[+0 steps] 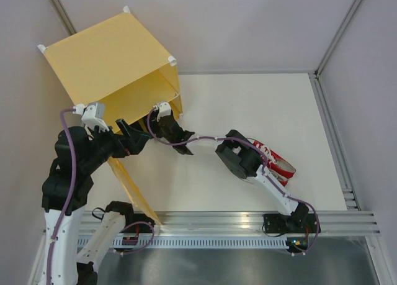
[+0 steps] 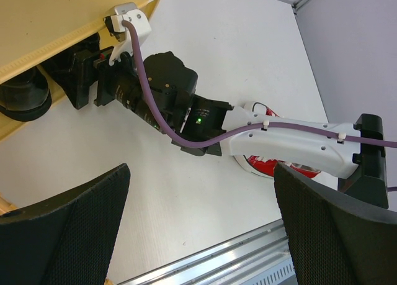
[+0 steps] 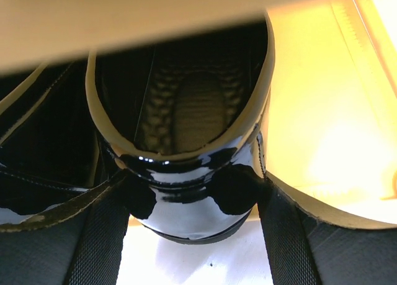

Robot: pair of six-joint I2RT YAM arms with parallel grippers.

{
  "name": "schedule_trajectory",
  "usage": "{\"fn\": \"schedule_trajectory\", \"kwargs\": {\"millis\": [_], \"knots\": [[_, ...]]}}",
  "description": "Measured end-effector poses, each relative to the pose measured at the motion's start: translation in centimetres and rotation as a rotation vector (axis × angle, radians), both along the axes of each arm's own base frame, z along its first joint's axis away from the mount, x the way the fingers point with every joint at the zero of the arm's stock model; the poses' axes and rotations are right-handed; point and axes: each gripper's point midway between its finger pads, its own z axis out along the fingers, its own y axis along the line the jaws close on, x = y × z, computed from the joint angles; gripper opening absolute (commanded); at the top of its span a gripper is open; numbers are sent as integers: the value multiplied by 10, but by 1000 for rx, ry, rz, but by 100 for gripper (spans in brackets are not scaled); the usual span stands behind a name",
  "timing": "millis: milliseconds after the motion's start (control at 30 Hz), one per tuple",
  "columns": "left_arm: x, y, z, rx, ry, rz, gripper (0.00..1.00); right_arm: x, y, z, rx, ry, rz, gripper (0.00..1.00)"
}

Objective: Place and organize the shoes in the shoe cabinet

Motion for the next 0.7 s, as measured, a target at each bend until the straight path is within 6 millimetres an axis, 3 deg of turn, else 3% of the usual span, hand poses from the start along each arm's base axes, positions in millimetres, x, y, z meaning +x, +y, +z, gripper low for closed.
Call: {"fn": "schedule_trajectory", "kwargs": {"millis": [167,467,700], "knots": [[0,-1,0,-2,0,-4,100,-1,-2,-2,6,-4,10,76],[-2,-1,0,-3,1,-5,100,-9,-9,-3,6,13,46,98],[-2,-1,0,-3,1,-5,100,-17,-11,-3,2,30,81,98]]}}
